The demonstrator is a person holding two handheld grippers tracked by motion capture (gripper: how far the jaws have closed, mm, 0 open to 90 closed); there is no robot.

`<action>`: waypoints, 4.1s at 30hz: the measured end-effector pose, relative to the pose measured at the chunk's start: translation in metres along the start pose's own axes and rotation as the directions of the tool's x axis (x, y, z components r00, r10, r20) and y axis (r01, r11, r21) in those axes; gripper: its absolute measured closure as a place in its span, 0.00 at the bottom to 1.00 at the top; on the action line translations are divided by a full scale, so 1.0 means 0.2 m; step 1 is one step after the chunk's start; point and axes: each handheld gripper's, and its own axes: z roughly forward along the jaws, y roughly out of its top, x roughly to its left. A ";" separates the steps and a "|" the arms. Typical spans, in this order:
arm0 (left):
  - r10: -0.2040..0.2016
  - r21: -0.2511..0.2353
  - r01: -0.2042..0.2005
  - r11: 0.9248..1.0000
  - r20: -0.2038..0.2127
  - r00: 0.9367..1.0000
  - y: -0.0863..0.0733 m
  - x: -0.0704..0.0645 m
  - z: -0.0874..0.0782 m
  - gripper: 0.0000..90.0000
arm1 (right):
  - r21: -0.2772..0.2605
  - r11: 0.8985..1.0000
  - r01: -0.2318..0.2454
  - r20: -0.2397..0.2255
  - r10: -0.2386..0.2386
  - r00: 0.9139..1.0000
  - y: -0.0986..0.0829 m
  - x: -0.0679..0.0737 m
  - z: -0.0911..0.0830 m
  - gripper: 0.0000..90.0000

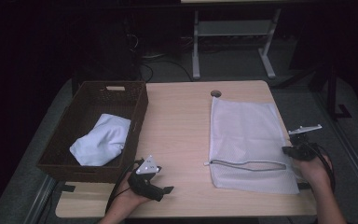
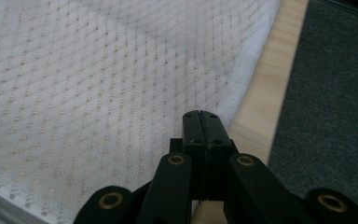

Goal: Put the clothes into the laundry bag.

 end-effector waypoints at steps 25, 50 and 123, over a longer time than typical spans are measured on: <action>-0.014 0.018 0.013 1.000 0.013 1.000 0.00 0.00 0.00 0.16 | -0.011 0.996 -0.085 0.050 0.085 0.995 -0.08 -0.12 -0.07 1.00; -0.004 0.027 0.003 1.000 0.023 1.000 0.00 0.00 0.01 0.16 | -0.239 0.968 0.075 -0.135 -0.109 0.985 0.08 0.25 -0.23 0.50; 0.062 0.119 -0.077 0.990 0.120 0.991 0.28 -0.01 -0.15 0.15 | -0.315 0.903 0.292 -0.373 -0.401 0.837 0.00 1.06 -0.05 0.17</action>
